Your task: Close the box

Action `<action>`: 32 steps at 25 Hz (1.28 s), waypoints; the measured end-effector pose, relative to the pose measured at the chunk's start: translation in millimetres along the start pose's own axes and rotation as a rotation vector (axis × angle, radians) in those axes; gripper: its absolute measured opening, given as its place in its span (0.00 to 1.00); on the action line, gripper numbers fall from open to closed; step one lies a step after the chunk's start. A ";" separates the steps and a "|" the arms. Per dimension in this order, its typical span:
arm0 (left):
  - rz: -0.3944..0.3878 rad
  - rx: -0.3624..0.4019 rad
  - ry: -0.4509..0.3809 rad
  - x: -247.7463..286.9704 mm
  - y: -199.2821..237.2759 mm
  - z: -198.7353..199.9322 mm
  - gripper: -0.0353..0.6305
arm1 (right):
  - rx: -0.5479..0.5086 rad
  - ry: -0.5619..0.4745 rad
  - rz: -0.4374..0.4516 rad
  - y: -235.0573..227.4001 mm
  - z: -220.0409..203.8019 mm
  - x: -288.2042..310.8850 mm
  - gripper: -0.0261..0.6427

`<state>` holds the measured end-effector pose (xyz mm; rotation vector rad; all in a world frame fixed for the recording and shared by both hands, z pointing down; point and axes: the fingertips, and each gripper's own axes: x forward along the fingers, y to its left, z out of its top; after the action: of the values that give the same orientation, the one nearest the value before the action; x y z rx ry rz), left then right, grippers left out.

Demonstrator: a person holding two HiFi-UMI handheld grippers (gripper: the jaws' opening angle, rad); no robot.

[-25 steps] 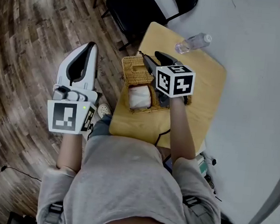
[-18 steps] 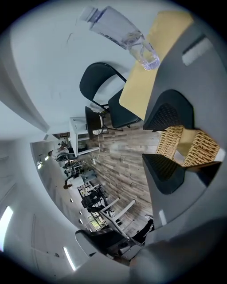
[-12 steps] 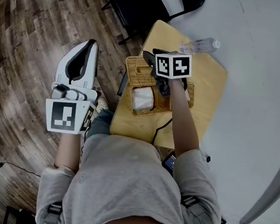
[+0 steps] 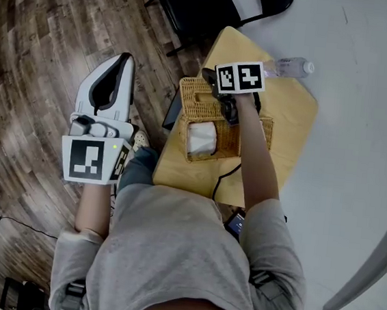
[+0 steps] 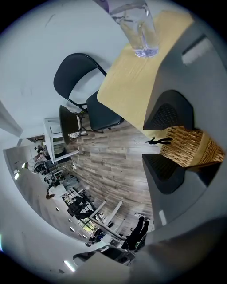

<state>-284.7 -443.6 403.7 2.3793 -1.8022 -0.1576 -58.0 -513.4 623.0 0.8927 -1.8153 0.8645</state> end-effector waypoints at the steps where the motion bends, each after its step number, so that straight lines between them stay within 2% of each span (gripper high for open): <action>1: 0.000 -0.002 0.003 0.6 0.1 -1.3 0.14 | -0.004 0.011 0.000 -0.4 0.2 2.5 0.29; 12: 0.030 -0.008 0.017 0.6 10.8 -7.7 0.14 | -0.054 0.170 -0.011 -1.3 -14.4 24.5 0.28; 13: 0.033 -0.009 0.018 0.4 10.9 -8.1 0.14 | -0.053 0.181 -0.016 -2.4 -16.2 25.0 0.24; 15: 0.036 -0.010 0.019 1.0 10.2 -8.6 0.14 | -0.065 0.194 -0.040 -6.6 -18.1 25.0 0.07; 17: 0.035 -0.008 0.020 2.6 8.4 -8.8 0.14 | -0.071 0.194 -0.044 -8.2 -17.7 24.5 0.07; 22: 0.031 -0.005 0.017 5.5 3.4 -6.9 0.14 | -0.055 0.143 -0.028 -6.7 -9.8 14.7 0.07; 32: 0.007 0.010 -0.001 7.1 -18.1 3.5 0.14 | -0.023 -0.056 0.017 2.6 17.2 -33.9 0.07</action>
<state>-266.3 -445.9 397.0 2.3802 -1.8157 -0.1489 -56.2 -519.4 585.5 0.8965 -1.8793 0.8353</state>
